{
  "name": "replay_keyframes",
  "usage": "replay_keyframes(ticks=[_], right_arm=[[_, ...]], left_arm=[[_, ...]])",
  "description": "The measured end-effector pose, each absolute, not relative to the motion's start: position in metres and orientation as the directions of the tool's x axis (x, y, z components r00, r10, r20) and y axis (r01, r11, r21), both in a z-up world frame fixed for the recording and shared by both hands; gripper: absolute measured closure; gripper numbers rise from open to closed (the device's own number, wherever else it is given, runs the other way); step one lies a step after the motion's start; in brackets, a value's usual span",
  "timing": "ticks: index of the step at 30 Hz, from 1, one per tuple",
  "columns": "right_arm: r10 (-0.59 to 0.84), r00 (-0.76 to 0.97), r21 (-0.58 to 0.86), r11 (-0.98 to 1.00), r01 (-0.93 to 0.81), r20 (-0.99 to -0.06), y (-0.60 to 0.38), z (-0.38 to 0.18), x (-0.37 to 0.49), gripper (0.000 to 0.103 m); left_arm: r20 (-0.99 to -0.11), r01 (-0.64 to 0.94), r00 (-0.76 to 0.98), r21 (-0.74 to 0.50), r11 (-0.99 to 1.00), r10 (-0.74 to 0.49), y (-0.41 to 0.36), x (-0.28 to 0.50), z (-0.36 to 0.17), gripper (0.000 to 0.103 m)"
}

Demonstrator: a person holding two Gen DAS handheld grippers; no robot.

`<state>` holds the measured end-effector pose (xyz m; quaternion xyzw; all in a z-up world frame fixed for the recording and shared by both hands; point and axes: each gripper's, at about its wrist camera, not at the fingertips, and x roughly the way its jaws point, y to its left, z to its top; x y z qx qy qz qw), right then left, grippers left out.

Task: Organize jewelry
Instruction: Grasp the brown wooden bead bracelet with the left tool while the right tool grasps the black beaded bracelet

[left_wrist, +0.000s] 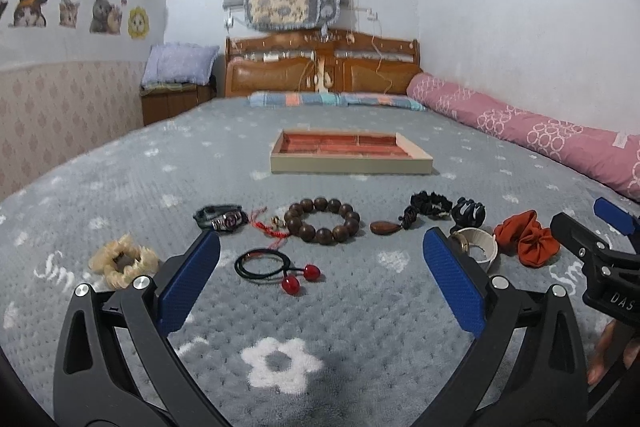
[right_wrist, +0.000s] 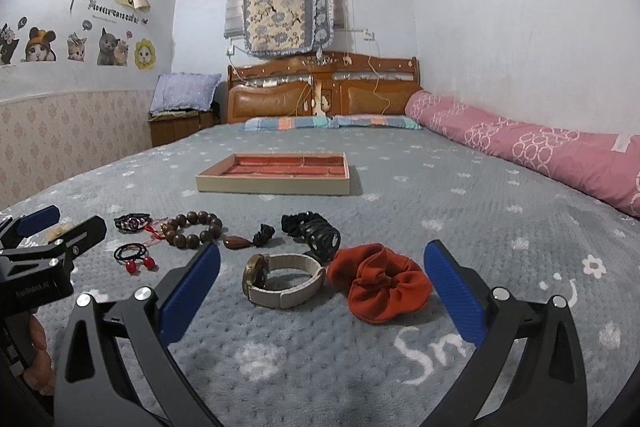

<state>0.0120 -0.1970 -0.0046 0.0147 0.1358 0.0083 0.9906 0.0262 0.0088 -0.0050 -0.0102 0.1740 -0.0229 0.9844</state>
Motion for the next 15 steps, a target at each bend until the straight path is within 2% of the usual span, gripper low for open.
replay_keyframes(ticks=[4, 8, 15], right_arm=[[0.028, 0.958, 0.064, 0.998, -0.01, -0.285, -0.199, -0.001, 0.018, 0.004], [0.036, 0.96, 0.076, 0.997, -0.015, -0.278, -0.198, 0.006, 0.031, 0.004], [0.036, 0.951, 0.069, 0.997, -0.016, -0.307, -0.195, 0.02, 0.064, 0.004]], left_arm=[[-0.387, 0.042, 0.921, -0.046, 0.998, -0.057, 0.014, 0.04, -0.002, 0.005], [-0.394, 0.036, 0.918, -0.021, 0.999, -0.041, 0.016, 0.056, 0.007, 0.005], [-0.465, 0.015, 0.884, -0.078, 0.997, -0.05, 0.036, 0.093, 0.015, 0.005]])
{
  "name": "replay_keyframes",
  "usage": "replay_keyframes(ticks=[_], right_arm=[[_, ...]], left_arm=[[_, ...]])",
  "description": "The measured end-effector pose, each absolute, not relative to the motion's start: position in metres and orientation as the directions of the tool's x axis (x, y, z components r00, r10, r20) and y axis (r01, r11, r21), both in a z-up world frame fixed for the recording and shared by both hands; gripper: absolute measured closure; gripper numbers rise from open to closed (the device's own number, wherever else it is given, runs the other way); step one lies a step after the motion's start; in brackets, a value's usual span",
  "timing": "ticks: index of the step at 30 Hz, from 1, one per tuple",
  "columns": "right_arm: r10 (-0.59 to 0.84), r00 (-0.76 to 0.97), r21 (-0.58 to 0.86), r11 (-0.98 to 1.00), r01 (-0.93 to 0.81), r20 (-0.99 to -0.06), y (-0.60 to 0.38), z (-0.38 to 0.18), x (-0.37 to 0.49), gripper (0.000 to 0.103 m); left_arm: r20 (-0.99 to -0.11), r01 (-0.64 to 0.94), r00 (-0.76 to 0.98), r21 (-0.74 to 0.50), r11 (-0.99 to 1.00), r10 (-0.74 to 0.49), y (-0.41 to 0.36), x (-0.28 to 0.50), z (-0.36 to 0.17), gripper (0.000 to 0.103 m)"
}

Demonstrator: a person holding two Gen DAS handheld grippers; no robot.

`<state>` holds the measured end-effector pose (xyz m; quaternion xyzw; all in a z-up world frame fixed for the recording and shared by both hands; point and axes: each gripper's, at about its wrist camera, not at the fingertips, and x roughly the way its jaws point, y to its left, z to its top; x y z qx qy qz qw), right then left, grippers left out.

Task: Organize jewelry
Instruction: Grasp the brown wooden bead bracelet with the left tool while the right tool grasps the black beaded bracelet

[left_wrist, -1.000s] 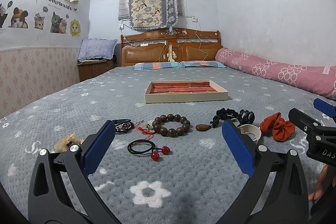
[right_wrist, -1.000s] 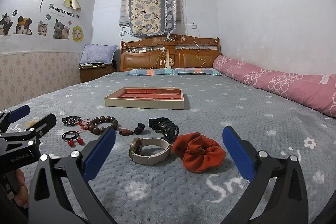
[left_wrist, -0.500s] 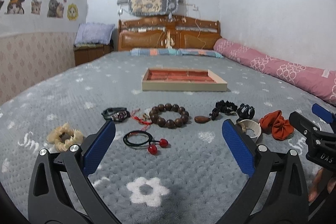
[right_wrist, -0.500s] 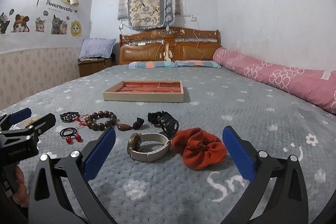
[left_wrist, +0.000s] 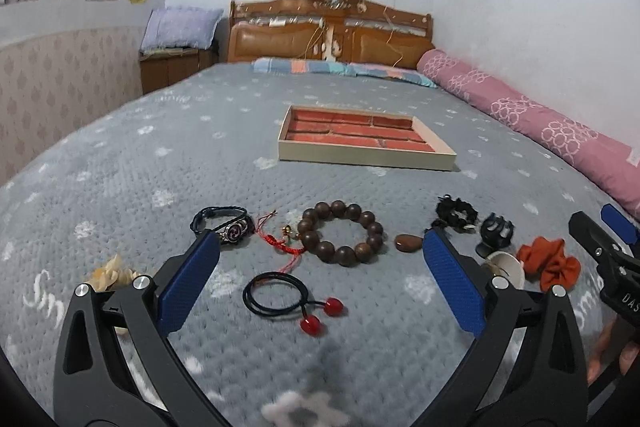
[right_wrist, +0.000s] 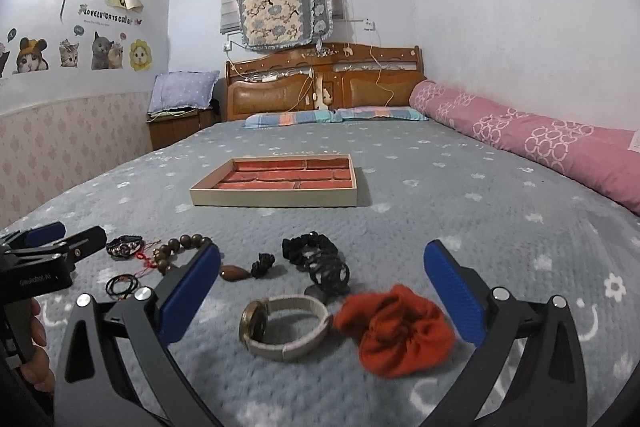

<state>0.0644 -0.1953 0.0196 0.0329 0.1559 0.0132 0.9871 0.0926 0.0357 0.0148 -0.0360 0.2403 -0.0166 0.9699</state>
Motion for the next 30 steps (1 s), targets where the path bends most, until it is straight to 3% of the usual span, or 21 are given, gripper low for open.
replay_keyframes(ticks=[16, 27, 30], right_arm=[[-0.009, 0.879, -0.002, 1.0, 0.009, -0.476, -0.192, 0.026, 0.162, 0.004], [-0.057, 0.755, -0.058, 0.998, 0.026, -0.653, -0.193, -0.002, 0.238, 0.004], [-0.061, 0.746, -0.061, 0.998, 0.027, -0.663, -0.193, -0.007, 0.246, 0.004]], left_arm=[[-0.607, 0.01, 0.794, -0.052, 0.999, -0.04, 0.047, 0.179, 0.011, 0.005], [-0.678, 0.057, 0.73, -0.069, 0.996, -0.089, 0.029, 0.229, -0.01, 0.006], [-0.707, 0.053, 0.7, -0.085, 0.995, -0.097, 0.028, 0.241, -0.02, 0.007]])
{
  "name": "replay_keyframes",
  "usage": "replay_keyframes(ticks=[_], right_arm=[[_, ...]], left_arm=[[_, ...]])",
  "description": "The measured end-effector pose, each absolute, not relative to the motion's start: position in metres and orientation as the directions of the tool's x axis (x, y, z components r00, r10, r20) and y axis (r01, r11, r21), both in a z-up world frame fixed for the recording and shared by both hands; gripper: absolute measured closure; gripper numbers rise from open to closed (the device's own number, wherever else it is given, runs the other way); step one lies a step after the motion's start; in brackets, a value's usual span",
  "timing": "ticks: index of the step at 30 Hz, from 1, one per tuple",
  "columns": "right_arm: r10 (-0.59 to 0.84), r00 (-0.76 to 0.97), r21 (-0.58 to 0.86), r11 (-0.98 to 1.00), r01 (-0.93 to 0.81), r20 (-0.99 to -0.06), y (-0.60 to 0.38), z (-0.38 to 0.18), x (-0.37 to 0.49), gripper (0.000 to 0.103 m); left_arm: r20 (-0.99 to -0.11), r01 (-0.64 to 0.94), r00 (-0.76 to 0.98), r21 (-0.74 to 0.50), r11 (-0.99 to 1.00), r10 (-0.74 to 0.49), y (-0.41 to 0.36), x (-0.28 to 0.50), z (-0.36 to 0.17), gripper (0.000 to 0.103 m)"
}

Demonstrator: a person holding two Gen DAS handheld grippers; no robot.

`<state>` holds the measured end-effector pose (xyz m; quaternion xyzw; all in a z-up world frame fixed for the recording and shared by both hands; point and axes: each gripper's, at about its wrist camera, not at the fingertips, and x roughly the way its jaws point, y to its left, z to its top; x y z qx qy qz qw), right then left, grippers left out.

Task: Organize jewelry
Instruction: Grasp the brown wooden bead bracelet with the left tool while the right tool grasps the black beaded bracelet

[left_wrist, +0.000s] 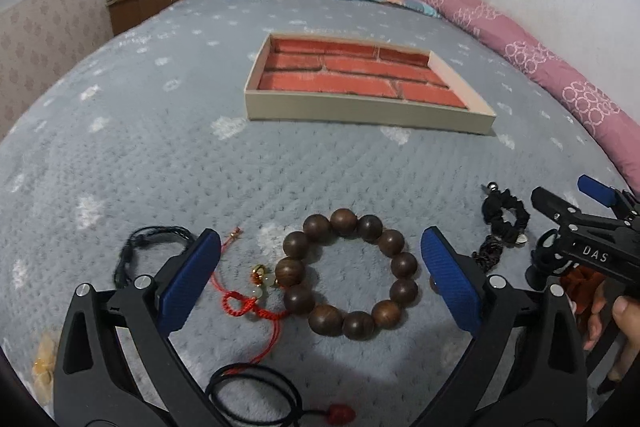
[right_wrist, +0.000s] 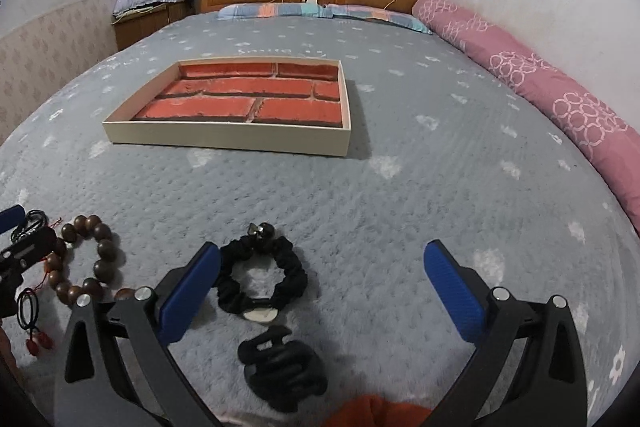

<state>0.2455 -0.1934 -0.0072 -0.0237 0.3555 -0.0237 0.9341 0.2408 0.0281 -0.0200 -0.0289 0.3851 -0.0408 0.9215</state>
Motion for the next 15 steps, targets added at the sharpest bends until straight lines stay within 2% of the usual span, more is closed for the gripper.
replay_keyframes(ticks=[6, 12, 15], right_arm=[[-0.039, 0.727, -0.046, 0.999, 0.01, -0.686, -0.193, -0.014, 0.257, 0.007], [-0.005, 0.691, -0.014, 1.0, -0.008, -0.723, -0.194, -0.028, 0.264, 0.033], [0.012, 0.678, 0.003, 1.0, -0.015, -0.735, -0.196, -0.031, 0.268, 0.037]], left_arm=[[-0.749, 0.054, 0.656, -0.083, 0.995, -0.098, 0.025, 0.251, -0.037, 0.022], [-0.756, 0.052, 0.646, -0.089, 0.995, -0.102, 0.026, 0.255, -0.04, 0.023], [-0.762, 0.059, 0.639, -0.086, 0.995, -0.104, 0.025, 0.257, -0.042, 0.027]])
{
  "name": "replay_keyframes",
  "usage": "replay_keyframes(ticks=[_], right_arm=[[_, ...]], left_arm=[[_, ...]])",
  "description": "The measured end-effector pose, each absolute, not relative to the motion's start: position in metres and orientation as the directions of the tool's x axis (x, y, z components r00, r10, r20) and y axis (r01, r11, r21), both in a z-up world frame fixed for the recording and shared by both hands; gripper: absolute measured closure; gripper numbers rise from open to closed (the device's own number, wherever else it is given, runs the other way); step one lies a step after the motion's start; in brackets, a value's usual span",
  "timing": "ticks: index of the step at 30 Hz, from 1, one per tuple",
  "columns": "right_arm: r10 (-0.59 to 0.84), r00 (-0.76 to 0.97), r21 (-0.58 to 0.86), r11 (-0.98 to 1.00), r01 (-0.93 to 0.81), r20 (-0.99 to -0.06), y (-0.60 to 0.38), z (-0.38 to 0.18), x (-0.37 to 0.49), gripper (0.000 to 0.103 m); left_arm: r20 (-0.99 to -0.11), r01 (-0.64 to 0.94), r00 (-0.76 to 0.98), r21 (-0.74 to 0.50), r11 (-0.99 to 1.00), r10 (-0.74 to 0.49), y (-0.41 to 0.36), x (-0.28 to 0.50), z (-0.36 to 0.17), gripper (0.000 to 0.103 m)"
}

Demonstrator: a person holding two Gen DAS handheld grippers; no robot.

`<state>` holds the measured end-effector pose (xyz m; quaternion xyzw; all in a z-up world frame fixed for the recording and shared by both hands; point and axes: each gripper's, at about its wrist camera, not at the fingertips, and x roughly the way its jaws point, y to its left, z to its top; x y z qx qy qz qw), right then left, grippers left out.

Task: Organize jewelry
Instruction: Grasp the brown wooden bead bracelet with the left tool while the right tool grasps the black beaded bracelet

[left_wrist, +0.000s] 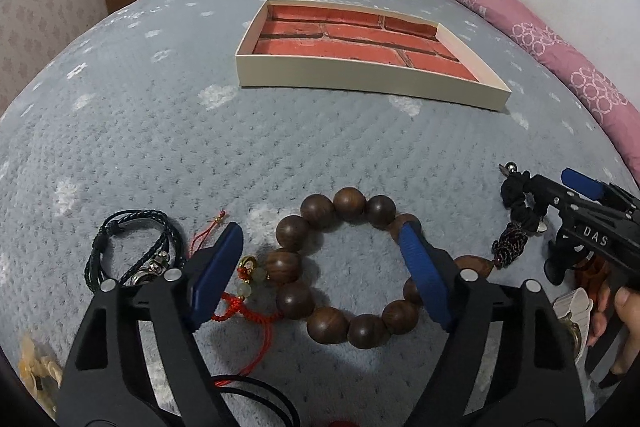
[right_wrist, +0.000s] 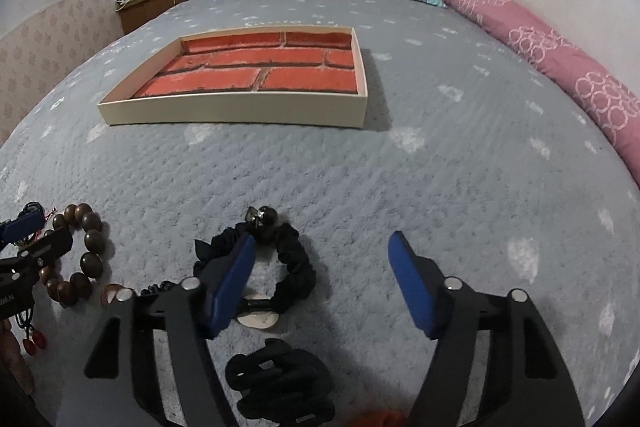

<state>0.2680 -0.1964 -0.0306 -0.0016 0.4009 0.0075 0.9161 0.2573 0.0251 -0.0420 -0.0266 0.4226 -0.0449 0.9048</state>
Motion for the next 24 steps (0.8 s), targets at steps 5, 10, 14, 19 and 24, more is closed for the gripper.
replay_keyframes(ticks=[5, 10, 14, 19, 24], right_arm=[[0.027, 0.645, 0.013, 1.0, -0.027, -0.764, -0.196, -0.034, 0.279, 0.046], [0.037, 0.613, 0.006, 0.999, -0.052, -0.79, -0.189, -0.045, 0.282, 0.052], [0.037, 0.612, 0.006, 0.999, -0.053, -0.79, -0.186, -0.047, 0.284, 0.062], [0.055, 0.615, 0.028, 0.998, -0.054, -0.787, -0.188, -0.048, 0.285, 0.076], [0.055, 0.621, 0.033, 0.998, -0.047, -0.782, -0.189, -0.048, 0.284, 0.087]], left_arm=[[-0.776, 0.069, 0.621, -0.081, 0.994, -0.106, 0.022, 0.262, -0.046, 0.034], [-0.787, 0.073, 0.606, -0.09, 0.993, -0.116, 0.023, 0.263, -0.049, 0.042], [-0.798, 0.066, 0.592, -0.091, 0.994, -0.112, 0.023, 0.266, -0.052, 0.048], [-0.802, 0.061, 0.588, -0.081, 0.995, -0.102, 0.023, 0.268, -0.054, 0.057], [-0.806, 0.057, 0.585, -0.074, 0.996, -0.094, 0.024, 0.272, -0.055, 0.068]])
